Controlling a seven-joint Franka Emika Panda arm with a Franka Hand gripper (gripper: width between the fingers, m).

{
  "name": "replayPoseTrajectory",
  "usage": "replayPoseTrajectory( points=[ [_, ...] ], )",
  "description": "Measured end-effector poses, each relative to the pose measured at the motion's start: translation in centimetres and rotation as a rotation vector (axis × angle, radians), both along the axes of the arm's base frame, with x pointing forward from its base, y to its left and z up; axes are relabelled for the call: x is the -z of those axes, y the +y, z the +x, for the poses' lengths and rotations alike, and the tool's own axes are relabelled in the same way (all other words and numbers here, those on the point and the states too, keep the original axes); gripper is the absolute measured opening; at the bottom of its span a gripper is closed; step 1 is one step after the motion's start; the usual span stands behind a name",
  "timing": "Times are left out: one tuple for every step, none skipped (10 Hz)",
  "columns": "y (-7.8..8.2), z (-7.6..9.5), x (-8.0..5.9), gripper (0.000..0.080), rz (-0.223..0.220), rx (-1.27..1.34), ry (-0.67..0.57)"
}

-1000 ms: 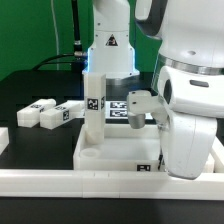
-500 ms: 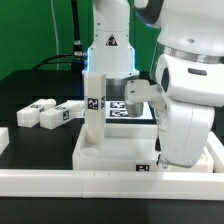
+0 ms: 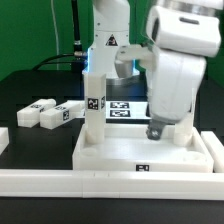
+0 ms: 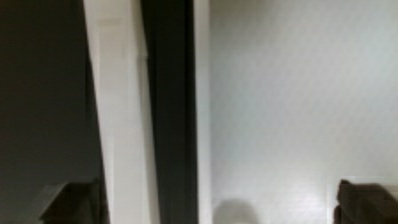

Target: Assemble desk

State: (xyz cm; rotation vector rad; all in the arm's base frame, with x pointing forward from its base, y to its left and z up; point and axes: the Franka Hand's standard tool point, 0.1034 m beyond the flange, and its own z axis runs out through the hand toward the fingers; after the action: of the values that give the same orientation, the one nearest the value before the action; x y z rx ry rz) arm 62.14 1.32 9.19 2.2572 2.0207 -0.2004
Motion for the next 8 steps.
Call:
replayPoseTrajectory(
  points=[
    [-1.2, -0.5, -0.6, 0.0648, 0.000, 0.017, 0.000],
    [-2.2, -0.6, -1.1, 0.0649, 0.001, 0.034, -0.003],
    [-2.2, -0.6, -1.0, 0.0649, 0.001, 0.039, -0.002],
    [-2.2, -0.7, -0.9, 0.0649, 0.001, 0.040, -0.002],
    [-2.3, -0.7, -0.9, 0.0649, 0.001, 0.059, -0.004],
    [-2.6, -0.9, -0.7, 0.0649, -0.001, 0.110, 0.002],
    [-4.0, -1.2, -0.5, 0.0649, -0.023, 0.261, 0.028],
    [-5.2, -1.2, -1.1, 0.0649, -0.040, 0.379, 0.053]
  ],
)
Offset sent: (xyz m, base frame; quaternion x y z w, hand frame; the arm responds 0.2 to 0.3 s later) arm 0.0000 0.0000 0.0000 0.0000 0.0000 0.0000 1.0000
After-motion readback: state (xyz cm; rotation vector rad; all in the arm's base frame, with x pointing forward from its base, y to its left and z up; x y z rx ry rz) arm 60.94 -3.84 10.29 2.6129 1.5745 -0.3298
